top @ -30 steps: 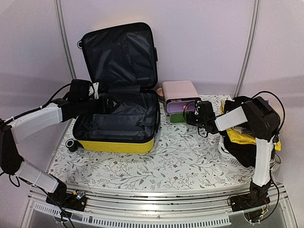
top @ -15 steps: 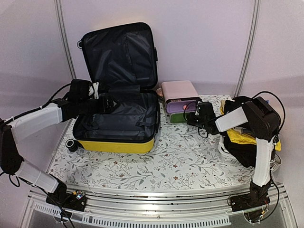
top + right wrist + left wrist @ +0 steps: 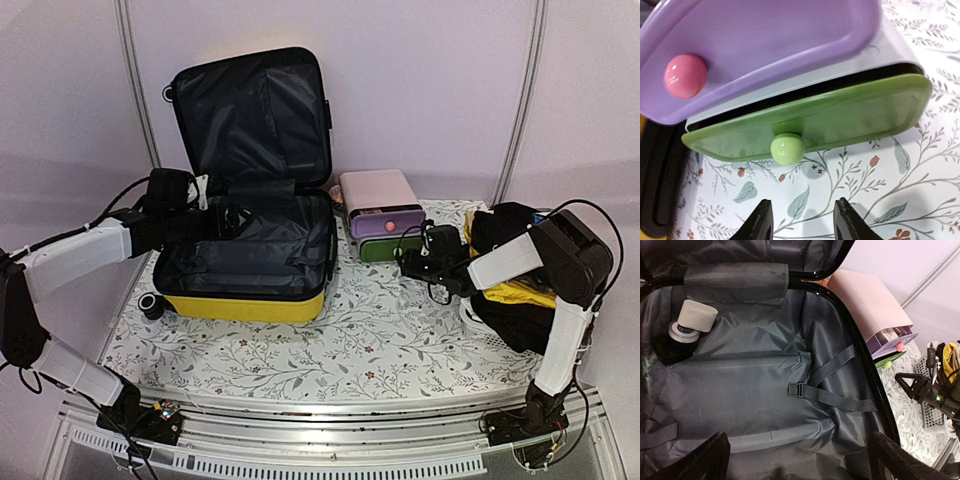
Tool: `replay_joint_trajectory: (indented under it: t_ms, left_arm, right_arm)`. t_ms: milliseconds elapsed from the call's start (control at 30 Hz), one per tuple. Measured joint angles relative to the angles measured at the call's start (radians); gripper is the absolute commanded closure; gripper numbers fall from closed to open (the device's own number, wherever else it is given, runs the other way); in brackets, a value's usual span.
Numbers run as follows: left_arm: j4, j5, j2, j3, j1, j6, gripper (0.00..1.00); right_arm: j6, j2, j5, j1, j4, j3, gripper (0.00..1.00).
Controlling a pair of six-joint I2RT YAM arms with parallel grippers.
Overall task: Open, take out, and arrange the luggage
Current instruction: Open the drawer in the storage box.
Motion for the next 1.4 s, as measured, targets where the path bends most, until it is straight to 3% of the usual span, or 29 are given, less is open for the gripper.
replay_joint_trajectory:
  t_ms: [100,667,1133,1400]
  left_arm:
    - [0.000,0.001,0.000,-0.001,0.000,0.000,0.02]
    - [0.003,0.003,0.000,-0.001,0.001,-0.004,0.02]
    - [0.010,0.002,0.000,-0.001,0.002,-0.003,0.02]
    - [0.010,0.001,0.000,-0.001,0.002,-0.002,0.02]
  right_arm:
    - [-0.004,-0.004,-0.001,0.001,-0.010,0.003,0.38]
    - [-0.005,0.126,0.016,0.001,-0.126,0.224,0.44]
    - [0.006,0.140,0.032,0.001,-0.157,0.243,0.76]
    - [0.006,0.140,0.032,0.001,-0.147,0.238,0.80]
